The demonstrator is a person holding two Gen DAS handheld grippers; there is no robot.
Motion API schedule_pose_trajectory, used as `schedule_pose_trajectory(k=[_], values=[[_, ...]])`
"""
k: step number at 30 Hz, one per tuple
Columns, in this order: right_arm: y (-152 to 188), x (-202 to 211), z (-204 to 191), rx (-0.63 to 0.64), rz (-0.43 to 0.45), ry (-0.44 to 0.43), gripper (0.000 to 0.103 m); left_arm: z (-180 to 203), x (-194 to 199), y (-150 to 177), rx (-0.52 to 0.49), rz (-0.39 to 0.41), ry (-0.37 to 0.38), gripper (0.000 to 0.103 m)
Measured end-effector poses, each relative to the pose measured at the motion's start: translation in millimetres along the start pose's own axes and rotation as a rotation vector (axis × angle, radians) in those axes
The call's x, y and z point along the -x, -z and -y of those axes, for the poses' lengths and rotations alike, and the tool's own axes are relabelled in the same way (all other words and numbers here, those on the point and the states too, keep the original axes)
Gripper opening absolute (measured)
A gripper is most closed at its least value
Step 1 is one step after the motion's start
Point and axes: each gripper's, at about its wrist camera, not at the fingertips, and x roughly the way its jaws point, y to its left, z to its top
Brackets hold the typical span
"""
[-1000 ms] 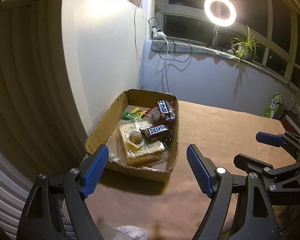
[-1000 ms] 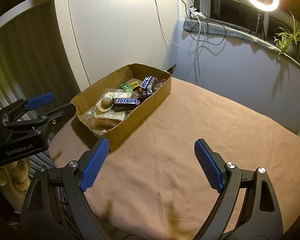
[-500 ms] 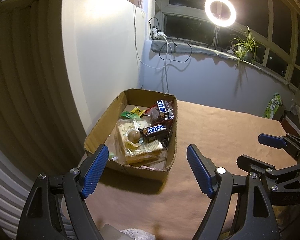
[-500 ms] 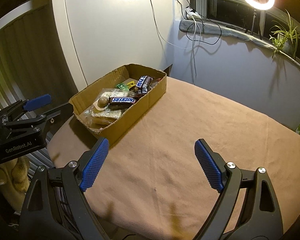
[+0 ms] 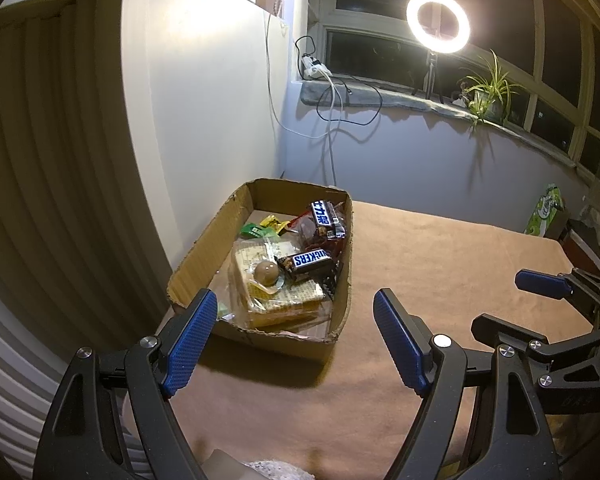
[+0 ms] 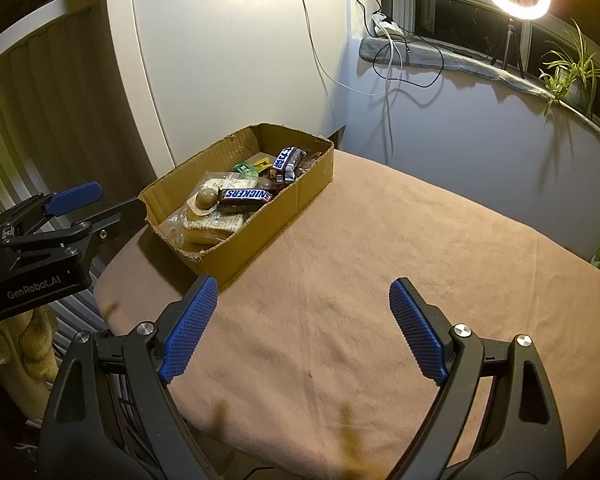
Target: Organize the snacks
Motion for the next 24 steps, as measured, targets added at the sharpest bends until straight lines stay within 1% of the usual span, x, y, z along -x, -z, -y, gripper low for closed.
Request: schedule_pose_trajectory(k=[8,24], values=[[0.7,0.4,1.9,-0.004,0.0,-0.001,0.09,2.4,1.2,0.7,0.0,-0.002,0.004,0.081],[7.6,-8.1,10.0,-0.021,-0.028,0.017,0.09,3.9,-1.8,3.6,0.002,-0.018,0.003,0.081]])
